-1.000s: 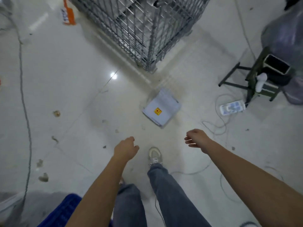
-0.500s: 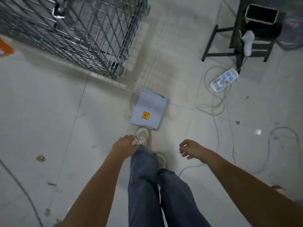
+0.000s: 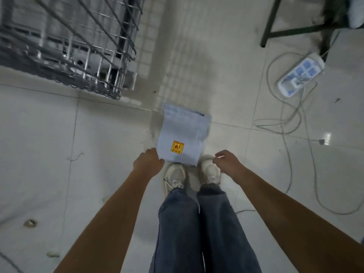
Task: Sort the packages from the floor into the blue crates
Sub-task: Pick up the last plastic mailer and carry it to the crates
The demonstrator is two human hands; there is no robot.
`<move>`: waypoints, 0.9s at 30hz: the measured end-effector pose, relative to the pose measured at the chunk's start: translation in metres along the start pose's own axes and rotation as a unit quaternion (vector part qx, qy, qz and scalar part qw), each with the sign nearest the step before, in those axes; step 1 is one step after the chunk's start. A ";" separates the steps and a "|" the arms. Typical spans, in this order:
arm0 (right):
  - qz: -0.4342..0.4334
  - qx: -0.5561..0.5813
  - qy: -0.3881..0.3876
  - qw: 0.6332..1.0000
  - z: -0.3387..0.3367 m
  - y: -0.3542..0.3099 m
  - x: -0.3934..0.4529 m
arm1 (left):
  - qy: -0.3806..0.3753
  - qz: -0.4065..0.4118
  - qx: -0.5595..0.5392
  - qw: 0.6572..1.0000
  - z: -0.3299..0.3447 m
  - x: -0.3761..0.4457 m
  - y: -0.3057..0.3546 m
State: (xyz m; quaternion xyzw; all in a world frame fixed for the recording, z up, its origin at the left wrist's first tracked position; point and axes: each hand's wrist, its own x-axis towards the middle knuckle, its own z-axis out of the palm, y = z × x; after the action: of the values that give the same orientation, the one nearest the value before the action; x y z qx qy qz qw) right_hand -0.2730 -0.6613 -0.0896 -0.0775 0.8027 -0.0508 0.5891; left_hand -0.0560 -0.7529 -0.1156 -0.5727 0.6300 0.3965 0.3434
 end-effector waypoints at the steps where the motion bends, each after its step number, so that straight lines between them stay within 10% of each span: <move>1: 0.001 0.000 -0.002 1.000 0.005 0.000 0.021 | 0.005 -0.005 -0.011 1.000 0.007 0.018 0.005; 13: 0.023 0.025 -0.025 0.999 0.049 0.019 0.189 | 0.068 -0.084 -0.122 0.987 0.081 0.166 0.008; 22: 0.019 0.204 -0.026 0.978 0.063 0.017 0.177 | 0.027 -0.113 -0.310 0.943 0.080 0.165 -0.009; 27: -0.029 0.165 0.019 0.986 0.057 -0.005 0.151 | 0.062 -0.134 -0.218 0.965 0.079 0.133 0.009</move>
State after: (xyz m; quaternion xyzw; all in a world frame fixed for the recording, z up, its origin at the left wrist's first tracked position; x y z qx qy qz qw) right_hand -0.2626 -0.6936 -0.2474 -0.0018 0.7920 -0.2010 0.5765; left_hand -0.0808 -0.7419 -0.2677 -0.7360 0.4662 0.4384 0.2207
